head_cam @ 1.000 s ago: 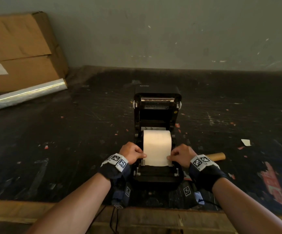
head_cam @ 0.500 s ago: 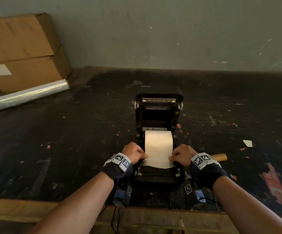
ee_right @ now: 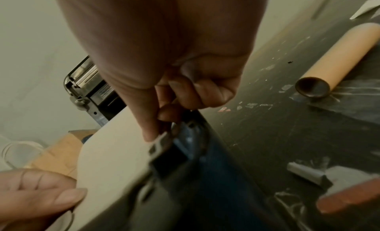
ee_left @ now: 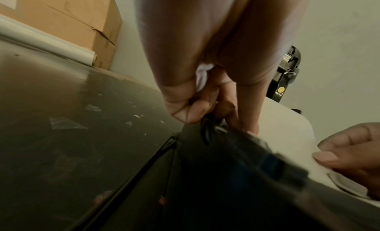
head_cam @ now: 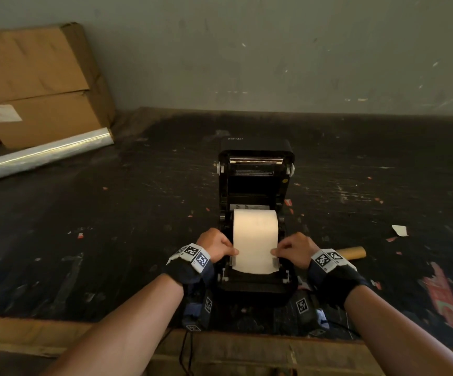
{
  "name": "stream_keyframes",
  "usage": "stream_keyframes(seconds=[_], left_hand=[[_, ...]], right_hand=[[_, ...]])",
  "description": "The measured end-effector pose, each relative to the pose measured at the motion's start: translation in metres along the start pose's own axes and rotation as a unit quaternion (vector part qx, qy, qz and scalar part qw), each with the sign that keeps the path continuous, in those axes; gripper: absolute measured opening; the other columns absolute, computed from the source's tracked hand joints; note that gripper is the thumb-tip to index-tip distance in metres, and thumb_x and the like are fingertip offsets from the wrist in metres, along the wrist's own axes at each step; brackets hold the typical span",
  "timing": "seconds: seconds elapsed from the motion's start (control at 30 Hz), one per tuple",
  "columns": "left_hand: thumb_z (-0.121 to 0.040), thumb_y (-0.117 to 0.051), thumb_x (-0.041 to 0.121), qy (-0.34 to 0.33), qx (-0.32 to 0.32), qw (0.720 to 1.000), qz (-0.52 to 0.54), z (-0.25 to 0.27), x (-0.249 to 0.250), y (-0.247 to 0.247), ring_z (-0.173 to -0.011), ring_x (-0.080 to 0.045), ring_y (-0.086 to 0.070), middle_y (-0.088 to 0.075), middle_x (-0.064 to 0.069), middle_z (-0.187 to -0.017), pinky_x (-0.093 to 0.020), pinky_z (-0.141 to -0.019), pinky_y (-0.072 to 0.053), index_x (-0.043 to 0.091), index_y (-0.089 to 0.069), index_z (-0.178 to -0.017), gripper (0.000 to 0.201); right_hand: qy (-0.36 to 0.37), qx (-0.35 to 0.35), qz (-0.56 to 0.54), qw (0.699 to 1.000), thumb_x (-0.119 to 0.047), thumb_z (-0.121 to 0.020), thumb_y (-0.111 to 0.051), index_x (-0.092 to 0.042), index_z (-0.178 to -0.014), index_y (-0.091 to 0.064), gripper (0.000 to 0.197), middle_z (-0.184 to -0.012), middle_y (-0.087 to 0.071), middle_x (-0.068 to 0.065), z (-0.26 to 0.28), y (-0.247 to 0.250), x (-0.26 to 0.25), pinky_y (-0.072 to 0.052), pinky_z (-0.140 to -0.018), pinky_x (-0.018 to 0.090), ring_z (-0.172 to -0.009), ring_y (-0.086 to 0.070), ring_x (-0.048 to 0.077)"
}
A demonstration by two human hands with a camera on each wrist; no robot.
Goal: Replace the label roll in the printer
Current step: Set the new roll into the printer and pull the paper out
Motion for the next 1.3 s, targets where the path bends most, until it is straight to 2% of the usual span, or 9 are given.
stream_keyframes(seconds=[0.2, 0.4, 0.57, 0.7, 0.77, 0.87, 1.0, 1.1, 1.3], left_hand=[[-0.078, -0.072, 0.029, -0.002, 0.025, 1.000, 0.014, 0.004, -0.002, -0.001, -0.100, -0.017, -0.065, -0.072, -0.006, -0.109, -0.024, -0.085, -0.045, 0.008, -0.073, -0.101, 0.031], [-0.079, -0.071, 0.028, -0.012, 0.012, 1.000, -0.006, 0.008, 0.002, 0.000, -0.097, -0.019, -0.065, -0.073, -0.007, -0.104, -0.023, -0.078, -0.041, 0.007, -0.074, -0.094, 0.026], [-0.078, -0.072, 0.028, -0.033, 0.024, 0.999, -0.028, 0.013, 0.010, 0.001, -0.088, -0.016, -0.063, -0.071, -0.008, -0.104, -0.022, -0.073, -0.042, 0.007, -0.070, -0.103, 0.033], [-0.075, -0.075, 0.032, -0.069, 0.087, 0.993, -0.028, 0.025, 0.015, 0.015, -0.070, -0.012, -0.058, -0.065, -0.002, -0.082, -0.017, -0.060, -0.042, 0.009, -0.063, -0.104, 0.039], [-0.073, -0.076, 0.033, -0.104, 0.109, 0.988, -0.024, 0.034, 0.021, 0.020, -0.064, -0.009, -0.056, -0.060, 0.004, -0.073, -0.020, -0.061, -0.047, 0.012, -0.064, -0.098, 0.035], [-0.072, -0.074, 0.040, -0.162, 0.050, 0.983, -0.069, 0.045, 0.031, 0.007, -0.073, -0.010, -0.057, -0.059, 0.005, -0.082, -0.026, -0.070, -0.051, 0.015, -0.068, -0.097, 0.036], [-0.071, -0.075, 0.042, -0.186, -0.022, 0.975, -0.122, 0.049, 0.028, -0.017, -0.085, -0.010, -0.054, -0.055, 0.006, -0.094, -0.025, -0.076, -0.045, 0.019, -0.069, -0.107, 0.043], [-0.075, -0.073, 0.036, -0.194, -0.033, 0.970, -0.140, 0.052, 0.024, -0.023, -0.088, -0.007, -0.049, -0.051, 0.010, -0.097, -0.022, -0.078, -0.038, 0.018, -0.068, -0.111, 0.041], [-0.078, -0.071, 0.034, -0.196, -0.007, 0.970, -0.146, 0.056, 0.025, -0.021, -0.089, -0.009, -0.052, -0.054, 0.005, -0.097, -0.024, -0.079, -0.042, 0.018, -0.070, -0.107, 0.033]], right_hand=[[0.002, -0.023, 0.011, 1.000, -0.030, -0.082, -0.066, -0.012, -0.092, -0.073, 0.022, -0.095, -0.066, 0.000, 0.002, -0.003, -0.004, -0.038, -0.061, 0.017, -0.086, -0.058, 0.012], [0.001, 0.002, 0.000, 1.000, -0.035, -0.083, -0.064, -0.023, -0.076, -0.067, 0.014, -0.084, -0.064, -0.003, 0.005, -0.002, -0.003, -0.040, -0.061, 0.020, -0.081, -0.060, 0.012], [-0.001, 0.023, 0.035, 0.999, -0.036, -0.082, -0.065, -0.016, -0.095, -0.070, 0.024, -0.094, -0.067, 0.000, 0.014, 0.003, -0.006, -0.046, -0.069, 0.021, -0.088, -0.062, 0.013], [0.058, 0.058, 0.057, 0.995, -0.037, -0.083, -0.064, -0.020, -0.095, -0.066, 0.022, -0.088, -0.062, -0.006, 0.035, 0.014, -0.018, -0.048, -0.073, 0.020, -0.084, -0.060, 0.009], [0.102, -0.001, 0.091, 0.991, -0.037, -0.083, -0.064, -0.021, -0.097, -0.068, 0.021, -0.086, -0.059, -0.010, 0.043, 0.000, -0.023, -0.043, -0.073, 0.017, -0.083, -0.058, 0.007], [0.142, -0.055, 0.138, 0.979, -0.041, -0.081, -0.065, -0.026, -0.102, -0.067, 0.026, -0.087, -0.053, -0.012, 0.050, -0.018, -0.022, -0.039, -0.075, 0.017, -0.083, -0.053, 0.005], [0.154, -0.032, 0.142, 0.977, -0.035, -0.081, -0.067, -0.026, -0.103, -0.067, 0.025, -0.085, -0.048, -0.012, 0.053, -0.019, -0.021, -0.037, -0.076, 0.015, -0.084, -0.051, 0.007], [0.158, -0.020, 0.139, 0.977, -0.033, -0.082, -0.066, -0.025, -0.101, -0.069, 0.020, -0.081, -0.047, -0.014, 0.054, -0.018, -0.022, -0.039, -0.079, 0.020, -0.083, -0.052, 0.009], [0.157, -0.008, 0.123, 0.980, -0.028, -0.082, -0.067, -0.018, -0.096, -0.071, 0.018, -0.076, -0.044, -0.017, 0.055, -0.016, -0.026, -0.031, -0.065, 0.002, -0.074, -0.046, 0.002]])
Point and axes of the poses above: each hand's wrist, its own z-axis away from the middle knuckle, its own y-axis out of the back of the hand, x = y × z, the point moved 8 cm from there along -z, towards the middle knuckle
